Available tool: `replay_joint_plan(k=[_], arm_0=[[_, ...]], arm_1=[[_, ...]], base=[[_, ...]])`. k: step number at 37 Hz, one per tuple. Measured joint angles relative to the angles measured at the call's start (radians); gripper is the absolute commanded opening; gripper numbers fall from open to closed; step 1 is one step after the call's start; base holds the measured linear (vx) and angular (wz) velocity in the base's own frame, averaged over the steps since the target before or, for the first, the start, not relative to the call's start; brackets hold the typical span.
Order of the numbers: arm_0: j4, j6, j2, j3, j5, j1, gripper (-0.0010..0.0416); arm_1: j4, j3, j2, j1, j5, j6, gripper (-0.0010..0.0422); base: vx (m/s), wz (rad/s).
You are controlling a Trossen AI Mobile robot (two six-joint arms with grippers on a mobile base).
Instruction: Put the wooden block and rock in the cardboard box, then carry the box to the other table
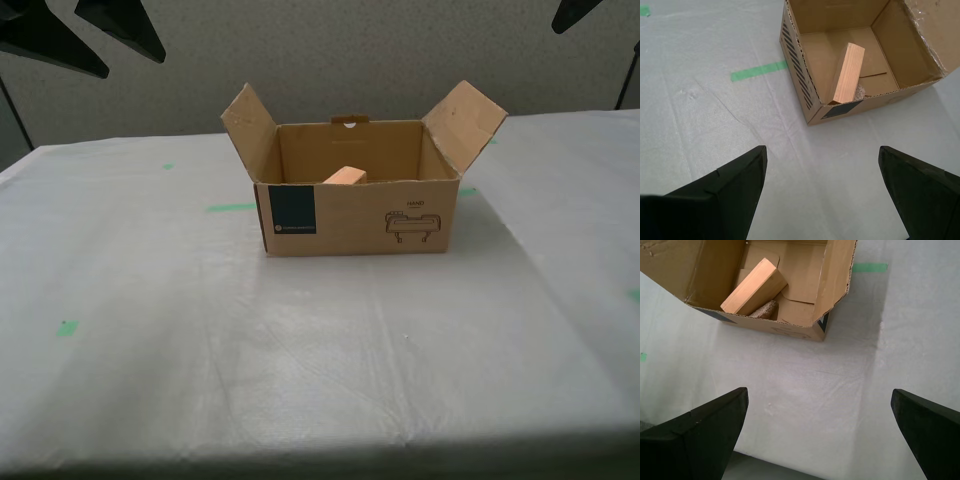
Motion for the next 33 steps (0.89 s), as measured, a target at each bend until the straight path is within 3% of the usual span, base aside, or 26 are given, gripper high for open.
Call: replay_joint_plan(k=[33], arm_0=[[0.000,0.000,0.000,0.000,0.000,0.000,0.0399]], arm_1=[[0.000,0.000,0.000,0.000,0.000,0.000,0.0302]], base=[[0.000,0.000]])
